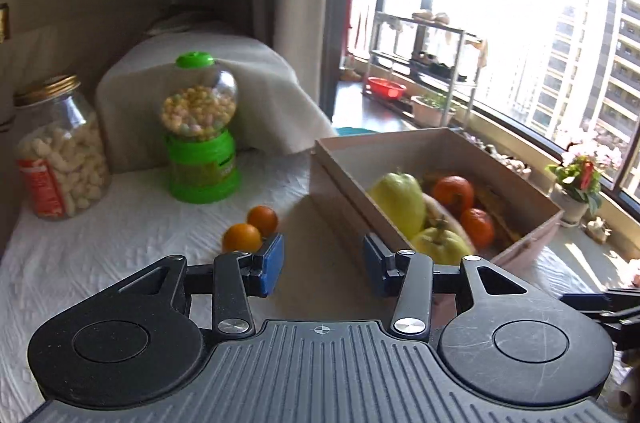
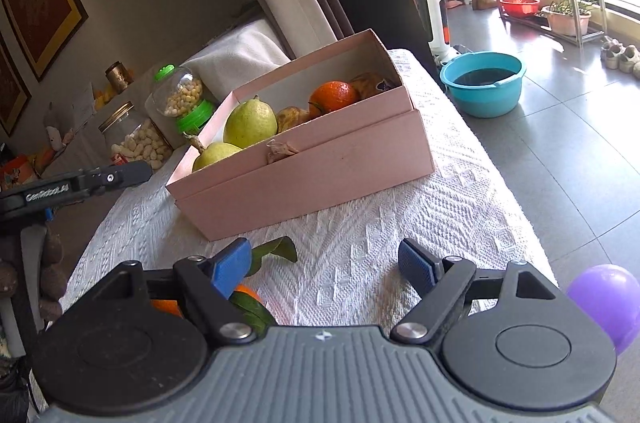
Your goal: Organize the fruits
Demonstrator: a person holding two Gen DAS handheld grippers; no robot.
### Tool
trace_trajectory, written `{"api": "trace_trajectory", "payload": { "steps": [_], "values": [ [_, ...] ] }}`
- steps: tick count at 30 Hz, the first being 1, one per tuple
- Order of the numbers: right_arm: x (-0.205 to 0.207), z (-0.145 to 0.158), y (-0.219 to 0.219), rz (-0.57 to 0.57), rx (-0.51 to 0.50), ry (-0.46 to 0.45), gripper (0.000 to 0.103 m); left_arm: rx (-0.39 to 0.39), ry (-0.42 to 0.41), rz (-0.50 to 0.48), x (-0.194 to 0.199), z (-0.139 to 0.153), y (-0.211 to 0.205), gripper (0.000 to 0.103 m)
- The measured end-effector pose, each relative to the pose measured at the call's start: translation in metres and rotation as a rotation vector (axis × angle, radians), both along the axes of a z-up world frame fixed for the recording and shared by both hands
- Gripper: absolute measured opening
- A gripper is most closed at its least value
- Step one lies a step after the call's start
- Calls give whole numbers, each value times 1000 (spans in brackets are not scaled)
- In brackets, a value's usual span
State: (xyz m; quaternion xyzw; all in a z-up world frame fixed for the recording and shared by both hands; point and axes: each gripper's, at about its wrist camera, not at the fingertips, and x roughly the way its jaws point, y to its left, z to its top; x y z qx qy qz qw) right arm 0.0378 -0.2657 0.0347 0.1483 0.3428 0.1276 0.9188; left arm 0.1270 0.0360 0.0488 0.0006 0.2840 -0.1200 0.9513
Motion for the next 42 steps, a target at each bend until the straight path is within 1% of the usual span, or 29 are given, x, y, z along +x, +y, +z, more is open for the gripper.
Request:
{"api": "trace_trajectory", "payload": {
  "steps": [1,3,7,10,12,13,15,16,19,21,22,24,25,27,28,30,32,34,36,37,42],
  "values": [
    [0,0,0,-1,-1,0,81,24,9,44,15,-5,5,48],
    [0,0,0,-1,-4,-1,81,70,29,87,39,-14,10,48],
    [0,0,3,1,-20,-3,82,136,85,79,65,-31,7,49],
    [-1,0,7,6,-41,-5,83,178,103,85,71,-41,4,49],
    [0,0,9,9,-53,-7,84,176,93,80,69,-42,6,45],
    [0,0,10,11,-58,-7,84,165,82,79,66,-42,8,37],
    [0,1,10,12,-61,-7,84,147,75,80,57,-36,12,38],
    [0,1,10,12,-60,-7,84,123,73,65,47,-31,13,38],
    [-2,4,6,-1,-58,-1,84,29,81,0,12,-17,16,37],
    [-8,10,4,-7,-87,-14,84,-14,90,-65,-14,-12,13,37],
    [-15,15,1,-11,-112,-32,84,-35,103,-100,-26,-11,10,38],
    [-24,24,-2,-26,-162,-59,85,-103,152,-178,-51,-16,5,38],
    [-28,28,-4,-39,-188,-68,85,-132,176,-200,-57,-19,4,38],
    [-28,29,-7,-69,-224,-63,85,-193,232,-235,-67,-31,1,38],
    [-26,26,-7,-90,-242,-48,85,-200,244,-243,-70,-36,-2,38],
    [-16,17,-6,-124,-270,-3,85,-183,243,-230,-73,-41,-5,38],
    [-8,8,-2,-128,-287,37,86,-175,246,-220,-72,-44,-3,39],
    [-6,3,7,-132,-337,30,88,-150,240,-218,-73,-44,-5,44],
    [-3,0,17,-111,-398,41,93,-84,218,-214,-75,-42,-10,45],
    [-1,-1,21,-100,-424,48,94,-55,207,-210,-77,-42,-13,45],
    [2,-1,23,-90,-433,62,100,55,179,-184,-77,-42,-23,45]
  ]
}}
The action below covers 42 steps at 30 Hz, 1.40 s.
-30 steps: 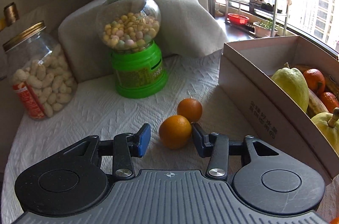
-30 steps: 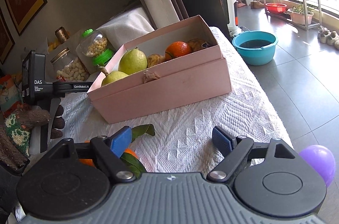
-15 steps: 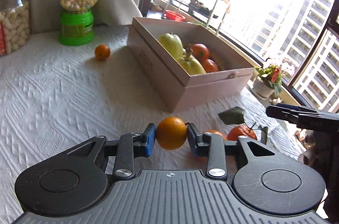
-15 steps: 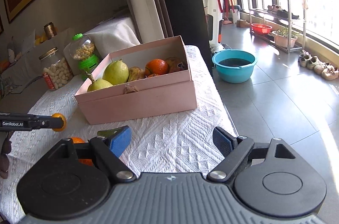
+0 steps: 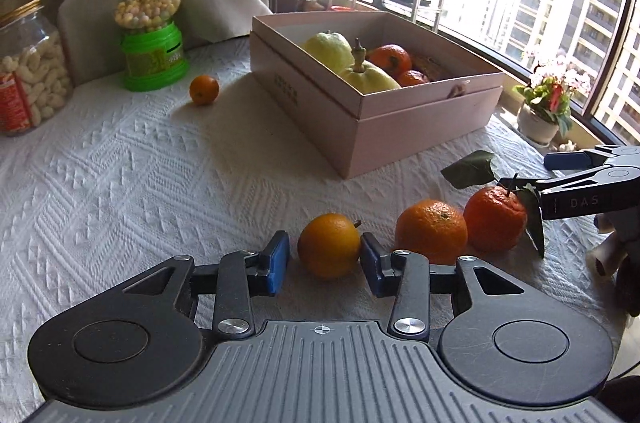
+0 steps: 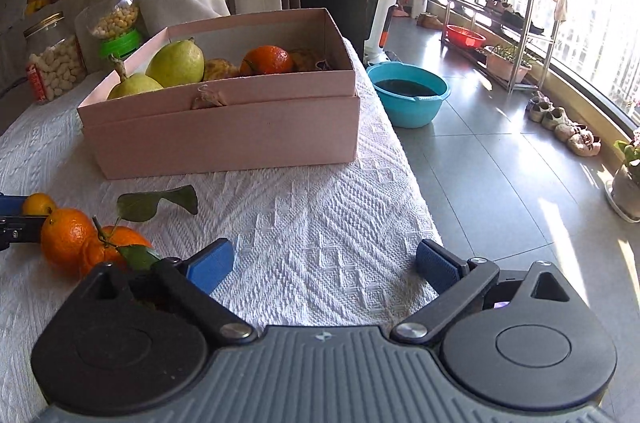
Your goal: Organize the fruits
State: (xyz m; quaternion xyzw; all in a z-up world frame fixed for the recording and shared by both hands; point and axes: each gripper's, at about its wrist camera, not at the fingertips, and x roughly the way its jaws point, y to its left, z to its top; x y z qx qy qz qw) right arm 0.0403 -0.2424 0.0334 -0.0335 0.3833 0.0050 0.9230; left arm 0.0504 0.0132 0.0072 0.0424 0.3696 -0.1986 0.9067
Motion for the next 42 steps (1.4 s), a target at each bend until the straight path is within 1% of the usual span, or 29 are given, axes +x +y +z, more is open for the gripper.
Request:
{"api": "trace_trajectory", "payload": {
  "steps": [2,9,12,15,18,20,23,24,27,30,34,36,38,40,42],
  "values": [
    [2,0,0,7,-2,7,101,38,-18,2,1,1,-2,45],
    [4,1,0,28,6,45,103,102,-67,-14,1,6,2,45],
    [1,-1,2,31,-2,31,103,117,-67,-45,-1,5,4,43],
    [-2,-2,2,33,1,17,103,128,-48,-66,-1,2,6,42],
    [-2,-1,1,32,-1,16,103,125,-51,-62,-1,3,6,42],
    [-2,-1,1,32,0,16,103,93,-50,-62,0,7,7,42],
    [-2,-1,1,32,0,16,103,35,-27,-76,5,15,8,42],
    [-2,-1,1,32,0,16,103,31,-22,-79,7,16,8,42],
    [-2,-1,1,32,-1,16,103,75,-15,-88,15,19,0,43],
    [-2,-1,1,32,-1,16,103,110,11,-123,25,20,-8,44],
    [-2,-1,1,32,0,15,103,177,53,-181,29,15,-20,41],
    [-2,-1,1,32,0,15,103,201,47,-196,26,12,-23,38],
    [-2,-1,1,33,1,15,103,184,41,-200,23,14,-22,37],
    [-3,0,-1,40,0,18,102,123,32,-192,20,18,-18,37],
    [-8,5,-3,47,-3,10,92,67,15,-182,18,26,-15,37]
  ]
}}
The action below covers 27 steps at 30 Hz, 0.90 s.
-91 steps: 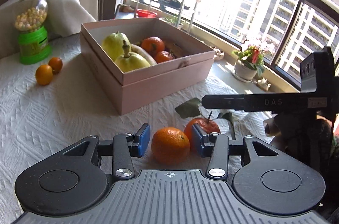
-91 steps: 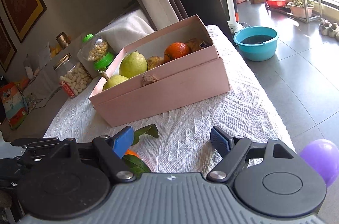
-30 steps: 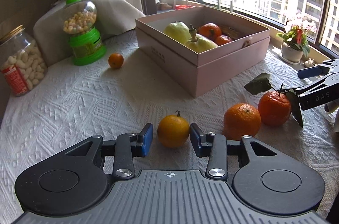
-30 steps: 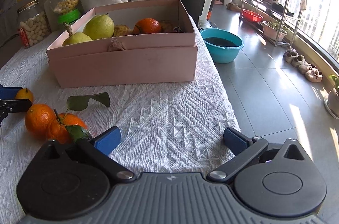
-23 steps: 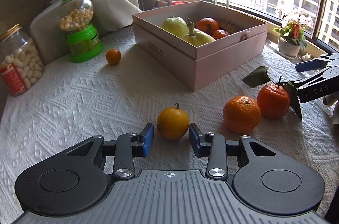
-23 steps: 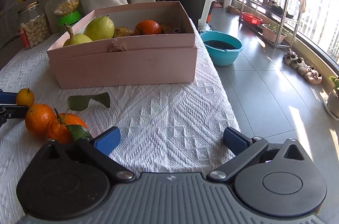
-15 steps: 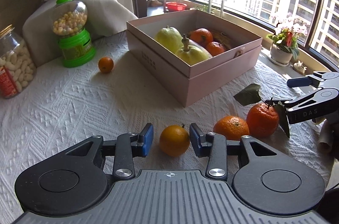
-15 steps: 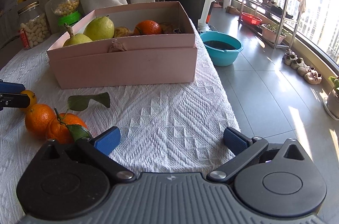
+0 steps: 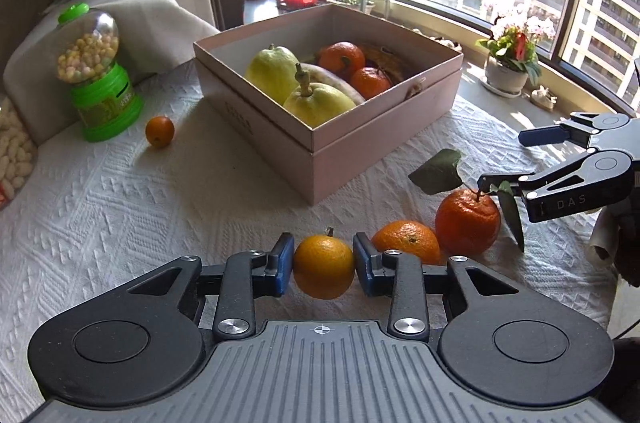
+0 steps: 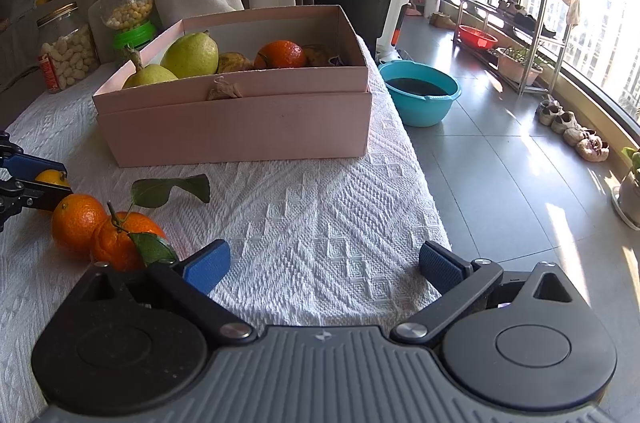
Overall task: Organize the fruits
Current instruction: 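Grasp and lift a leafy mandarin with the right gripper while the left carries its mandarin to the box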
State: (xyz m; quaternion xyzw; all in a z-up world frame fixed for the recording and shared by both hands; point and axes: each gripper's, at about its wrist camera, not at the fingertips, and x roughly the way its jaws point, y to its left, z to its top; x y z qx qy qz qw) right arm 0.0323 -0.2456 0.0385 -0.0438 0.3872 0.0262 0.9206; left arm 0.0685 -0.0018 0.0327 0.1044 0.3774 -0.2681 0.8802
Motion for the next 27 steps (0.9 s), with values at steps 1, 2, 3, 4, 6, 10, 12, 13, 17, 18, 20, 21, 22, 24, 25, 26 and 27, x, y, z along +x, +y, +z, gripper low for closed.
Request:
{"api": "trace_trajectory", "payload": {
  "steps": [1,2,3,4,6,10,12,13,17,18,20,21,22,24,25,26,27],
  "values": [
    [-4,4,-1,1,-8,-12,91,-26,-10,6,-1,4,1,37],
    [-10,10,-2,4,-12,-30,91,-50,-20,10,-1,8,1,37],
    [-16,17,-2,14,-10,-50,91,-75,-28,11,-1,12,0,37],
    [-23,25,-2,33,1,-67,91,-94,-32,9,-1,15,0,37],
    [-33,38,1,84,29,-86,91,-139,-31,-3,-1,20,-6,37],
    [-42,50,25,215,89,-79,86,-169,-16,-17,0,18,-20,37],
    [-38,43,40,263,95,-49,70,-175,-8,-18,2,17,-26,37],
    [-34,37,51,286,85,-24,67,-179,-4,-21,3,17,-28,37],
    [-23,18,70,312,55,13,48,-199,7,-31,8,19,-36,37],
    [-21,17,70,307,54,20,46,-203,8,-33,8,21,-38,37],
    [-19,20,65,300,76,21,45,-209,5,-40,11,24,-41,37],
    [-20,24,59,290,80,10,45,-211,0,-43,12,26,-42,37],
    [-22,28,53,273,77,-5,45,-212,-9,-47,13,30,-43,37],
    [-23,40,36,222,70,-43,45,-228,-53,-45,21,47,-43,37],
    [-21,48,23,183,74,-67,45,-243,-86,-38,27,59,-42,37],
    [-20,55,11,148,79,-85,45,-262,-119,-25,34,69,-41,37],
    [-19,61,1,114,81,-102,45,-282,-147,-6,43,80,-40,37]
  ]
}}
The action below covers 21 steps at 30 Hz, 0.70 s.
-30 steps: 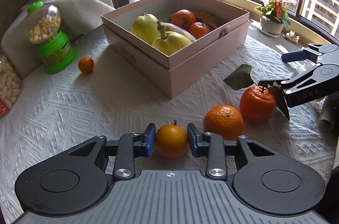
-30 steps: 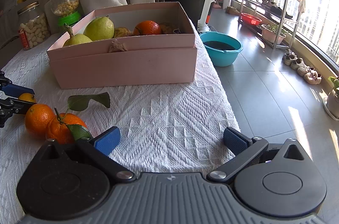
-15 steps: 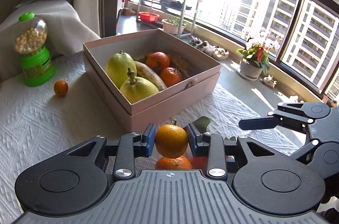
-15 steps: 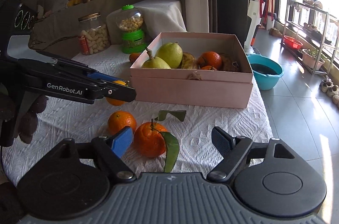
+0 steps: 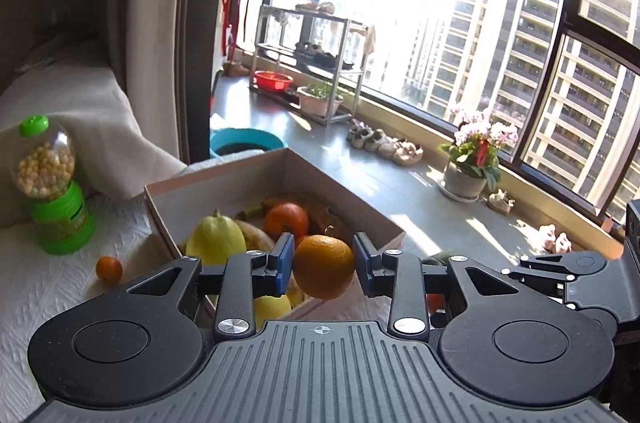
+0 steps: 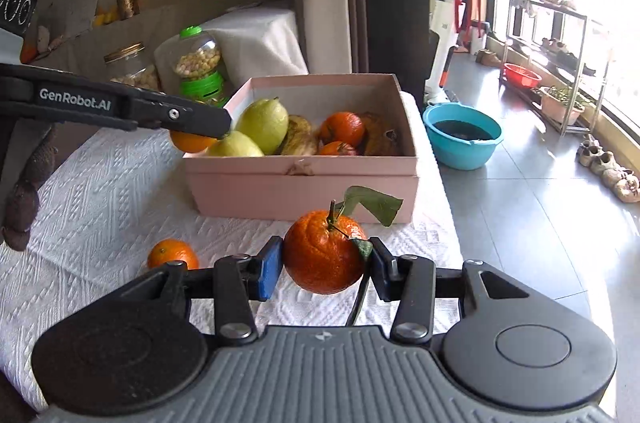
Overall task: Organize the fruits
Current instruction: 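Grasp and lift a leafy mandarin with the right gripper while the left carries its mandarin to the box, then carry the leafy mandarin over the box with the right gripper while the left releases its mandarin inside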
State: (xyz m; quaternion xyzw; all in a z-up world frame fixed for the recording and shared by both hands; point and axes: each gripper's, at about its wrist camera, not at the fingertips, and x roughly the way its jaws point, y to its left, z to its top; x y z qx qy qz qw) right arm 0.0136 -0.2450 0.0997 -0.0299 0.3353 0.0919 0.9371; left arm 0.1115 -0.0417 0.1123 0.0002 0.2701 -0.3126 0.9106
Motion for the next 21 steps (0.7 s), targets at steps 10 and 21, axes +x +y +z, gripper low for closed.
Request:
{"api": "trace_trajectory", "payload": {
  "steps": [10,21],
  "values": [
    [9,4,-52,-148,44,-44,45,-14,124,68,133,-16,-55,37],
    [16,-3,-47,-139,27,-26,45,-52,114,74,133,-27,-33,37]
  ]
}}
